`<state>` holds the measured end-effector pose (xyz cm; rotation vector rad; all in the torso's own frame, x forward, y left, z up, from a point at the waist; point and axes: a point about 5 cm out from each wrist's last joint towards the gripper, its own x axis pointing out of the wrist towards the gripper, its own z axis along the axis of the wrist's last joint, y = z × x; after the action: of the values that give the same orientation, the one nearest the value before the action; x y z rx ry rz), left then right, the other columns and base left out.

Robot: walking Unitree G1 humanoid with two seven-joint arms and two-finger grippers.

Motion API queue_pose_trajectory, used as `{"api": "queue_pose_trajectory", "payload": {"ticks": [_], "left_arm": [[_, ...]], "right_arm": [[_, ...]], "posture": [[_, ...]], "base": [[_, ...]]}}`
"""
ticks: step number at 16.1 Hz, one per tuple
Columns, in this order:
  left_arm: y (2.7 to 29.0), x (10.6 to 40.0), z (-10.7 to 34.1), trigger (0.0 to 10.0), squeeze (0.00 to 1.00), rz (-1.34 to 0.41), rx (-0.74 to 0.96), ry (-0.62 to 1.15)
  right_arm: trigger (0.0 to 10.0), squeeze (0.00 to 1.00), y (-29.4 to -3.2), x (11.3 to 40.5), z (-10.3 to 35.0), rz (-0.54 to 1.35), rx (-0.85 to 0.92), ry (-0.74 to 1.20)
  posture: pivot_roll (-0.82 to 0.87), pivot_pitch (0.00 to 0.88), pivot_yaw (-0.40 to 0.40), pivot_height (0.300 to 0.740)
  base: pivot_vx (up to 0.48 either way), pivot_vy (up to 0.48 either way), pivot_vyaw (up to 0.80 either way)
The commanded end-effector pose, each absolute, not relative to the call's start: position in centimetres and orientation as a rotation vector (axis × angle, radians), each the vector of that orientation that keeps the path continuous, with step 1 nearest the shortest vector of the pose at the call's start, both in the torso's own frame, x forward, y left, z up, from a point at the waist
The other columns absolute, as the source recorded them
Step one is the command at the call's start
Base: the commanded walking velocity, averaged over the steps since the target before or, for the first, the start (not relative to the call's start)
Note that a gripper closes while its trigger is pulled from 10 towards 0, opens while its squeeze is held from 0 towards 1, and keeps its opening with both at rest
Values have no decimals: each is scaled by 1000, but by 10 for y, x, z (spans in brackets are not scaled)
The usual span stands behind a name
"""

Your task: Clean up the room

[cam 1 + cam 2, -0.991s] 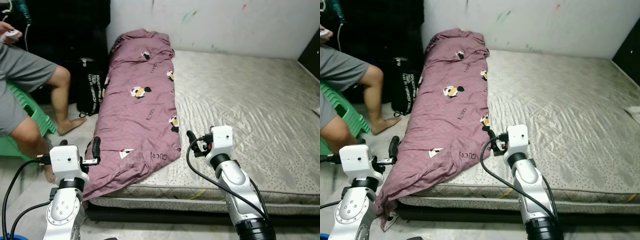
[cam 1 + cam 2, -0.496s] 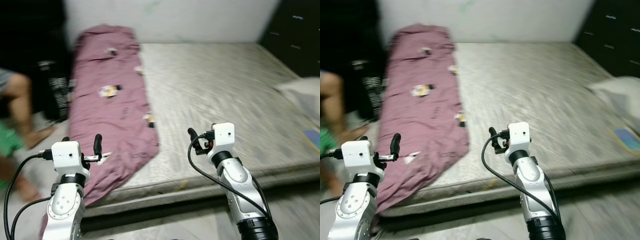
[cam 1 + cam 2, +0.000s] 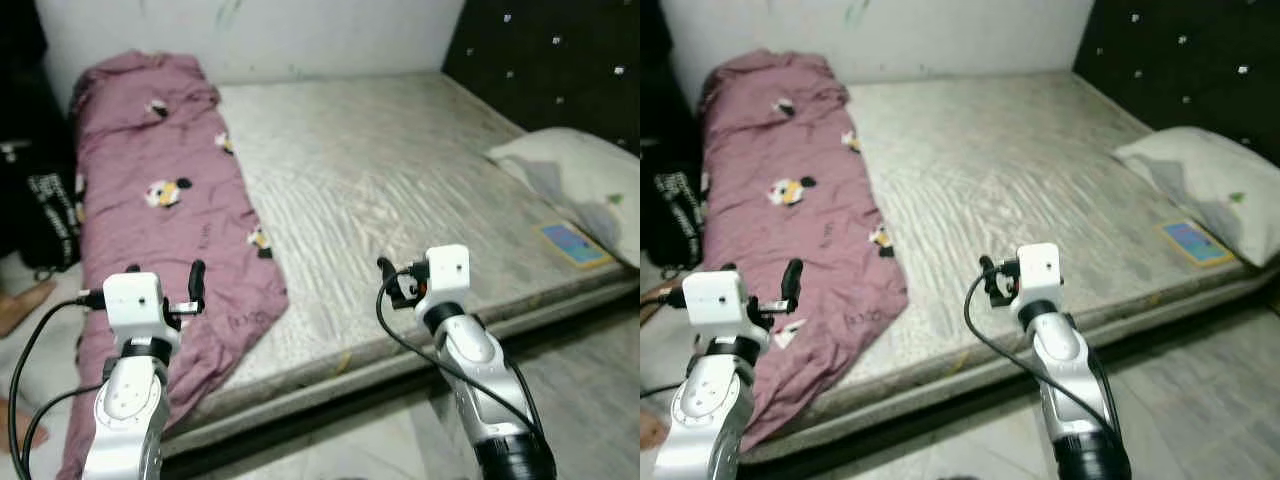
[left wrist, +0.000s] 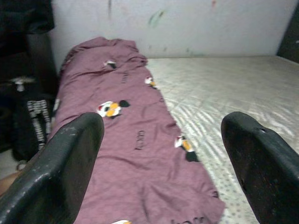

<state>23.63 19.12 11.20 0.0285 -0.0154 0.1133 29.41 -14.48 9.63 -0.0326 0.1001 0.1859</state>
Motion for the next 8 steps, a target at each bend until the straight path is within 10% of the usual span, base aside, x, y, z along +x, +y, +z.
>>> {"api": "queue_pose_trajectory", "payload": {"ticks": [1,8], "left_arm": [[191,236,115,10000,0,112,33,-17],[192,233,112,10000,0,122,24,3]], "right_arm": [[10000,0,-145,296,105,188,-35,73],[10000,0,-146,295,105,200,-35,73]], "posture": [[-34,39,-41,740],[-31,45,-47,681]], "base": [[0,0,0],[0,0,0]]}}
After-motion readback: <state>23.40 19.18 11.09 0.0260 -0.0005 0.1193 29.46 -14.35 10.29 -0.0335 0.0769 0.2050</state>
